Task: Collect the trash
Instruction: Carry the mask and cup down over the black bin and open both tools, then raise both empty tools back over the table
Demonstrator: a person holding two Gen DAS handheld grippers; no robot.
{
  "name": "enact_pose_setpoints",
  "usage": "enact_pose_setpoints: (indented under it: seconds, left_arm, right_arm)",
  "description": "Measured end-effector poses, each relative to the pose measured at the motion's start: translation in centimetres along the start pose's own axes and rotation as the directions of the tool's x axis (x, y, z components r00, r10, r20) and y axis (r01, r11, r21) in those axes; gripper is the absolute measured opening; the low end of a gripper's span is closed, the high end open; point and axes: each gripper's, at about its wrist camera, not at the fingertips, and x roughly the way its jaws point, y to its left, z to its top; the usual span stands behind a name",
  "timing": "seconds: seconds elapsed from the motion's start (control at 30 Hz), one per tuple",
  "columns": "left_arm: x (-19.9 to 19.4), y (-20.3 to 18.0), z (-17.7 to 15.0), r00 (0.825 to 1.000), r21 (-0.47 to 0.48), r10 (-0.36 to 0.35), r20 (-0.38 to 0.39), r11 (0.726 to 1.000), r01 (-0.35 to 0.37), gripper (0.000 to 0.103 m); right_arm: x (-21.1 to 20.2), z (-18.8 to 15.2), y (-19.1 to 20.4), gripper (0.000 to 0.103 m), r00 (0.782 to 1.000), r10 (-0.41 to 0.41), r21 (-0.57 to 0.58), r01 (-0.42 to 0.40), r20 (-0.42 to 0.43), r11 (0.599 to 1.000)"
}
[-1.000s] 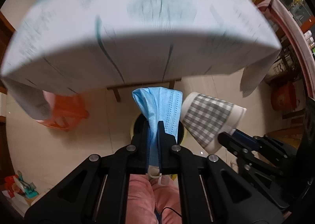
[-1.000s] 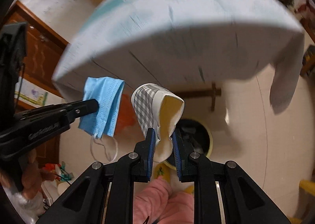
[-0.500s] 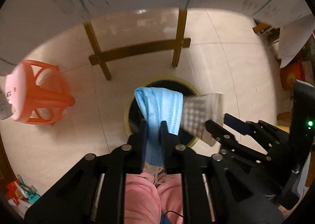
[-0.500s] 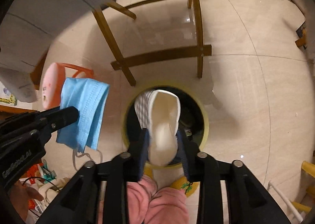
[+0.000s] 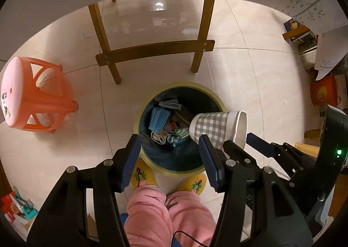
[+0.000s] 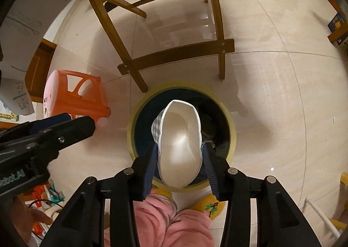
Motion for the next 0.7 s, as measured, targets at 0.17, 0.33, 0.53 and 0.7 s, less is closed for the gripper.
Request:
enact_pose_setpoints:
  seconds: [0.17,0.33,0.53,0.7]
  left_arm:
    - [-1.6,0.2,-0.4,1.0,-0.016,-0.001,0.006,1.0,0.001,0.052]
    - [-3.8,0.3,-0.9,1.0,-0.026,0.001,0.021,1.0,-0.001,0.052]
    - [-8.0,0.2,-1.5,0.999,-0.023,0.008,0.038,1.0,-0.007,0.052]
    - [-14.0,-0.3,-2.0,0.997,-0.016,0.012,0.076,1.0,-0.011,0.052]
  right_arm:
    - [-1.8,0.0,0.3,0.052,1.0,0.015,0.003,-0.015,0.018,1.0]
    - [-4.3,-0.3,0.9,0.059,0.999,0.011,-0.01,-0.011,0.039,1.0]
    - [-8.5,-0.4,2.1,0.059,0.999,0.012,0.0,-0.012,0.053,1.0]
    - [-14.5,-0.7,3.4,0.059,0.996,0.024,0.007,-0.024,0.082,1.0]
